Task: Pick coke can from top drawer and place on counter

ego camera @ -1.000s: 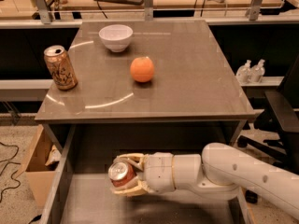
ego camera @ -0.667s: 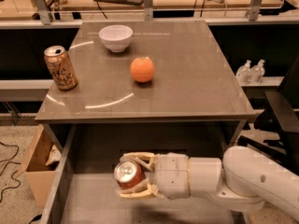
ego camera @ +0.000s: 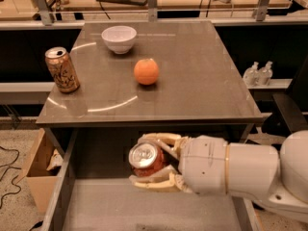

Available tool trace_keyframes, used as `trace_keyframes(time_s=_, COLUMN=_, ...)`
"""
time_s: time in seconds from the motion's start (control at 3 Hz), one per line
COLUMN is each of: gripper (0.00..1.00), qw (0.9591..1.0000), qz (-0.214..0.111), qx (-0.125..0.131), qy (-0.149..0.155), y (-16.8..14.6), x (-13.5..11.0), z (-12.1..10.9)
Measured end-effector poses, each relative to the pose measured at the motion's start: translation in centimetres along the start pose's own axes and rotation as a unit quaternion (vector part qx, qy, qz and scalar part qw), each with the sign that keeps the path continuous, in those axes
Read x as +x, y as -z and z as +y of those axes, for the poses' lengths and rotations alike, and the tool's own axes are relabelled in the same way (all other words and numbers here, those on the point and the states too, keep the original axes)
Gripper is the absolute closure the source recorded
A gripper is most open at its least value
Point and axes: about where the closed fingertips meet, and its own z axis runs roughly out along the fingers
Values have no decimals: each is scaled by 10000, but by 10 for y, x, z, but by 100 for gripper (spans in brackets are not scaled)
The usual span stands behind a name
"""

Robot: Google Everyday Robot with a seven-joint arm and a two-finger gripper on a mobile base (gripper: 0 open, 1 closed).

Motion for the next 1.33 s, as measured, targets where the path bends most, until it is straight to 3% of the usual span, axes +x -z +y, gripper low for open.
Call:
trace_keyframes(time_s=0.33, gripper=100, qw=9992, qz=279, qx=282, qy=55, y=17, x=-26, z=-41)
trace_keyframes(time_s=0.67, gripper=100, qw=9979, qz=350, qx=524, qy=112, y=30, x=-42, z=-82)
trace_keyframes(time_s=1.33, gripper=100, qw=9935, qz=-274, qx=1083, qy=204, y=69, x=-54, z=-152)
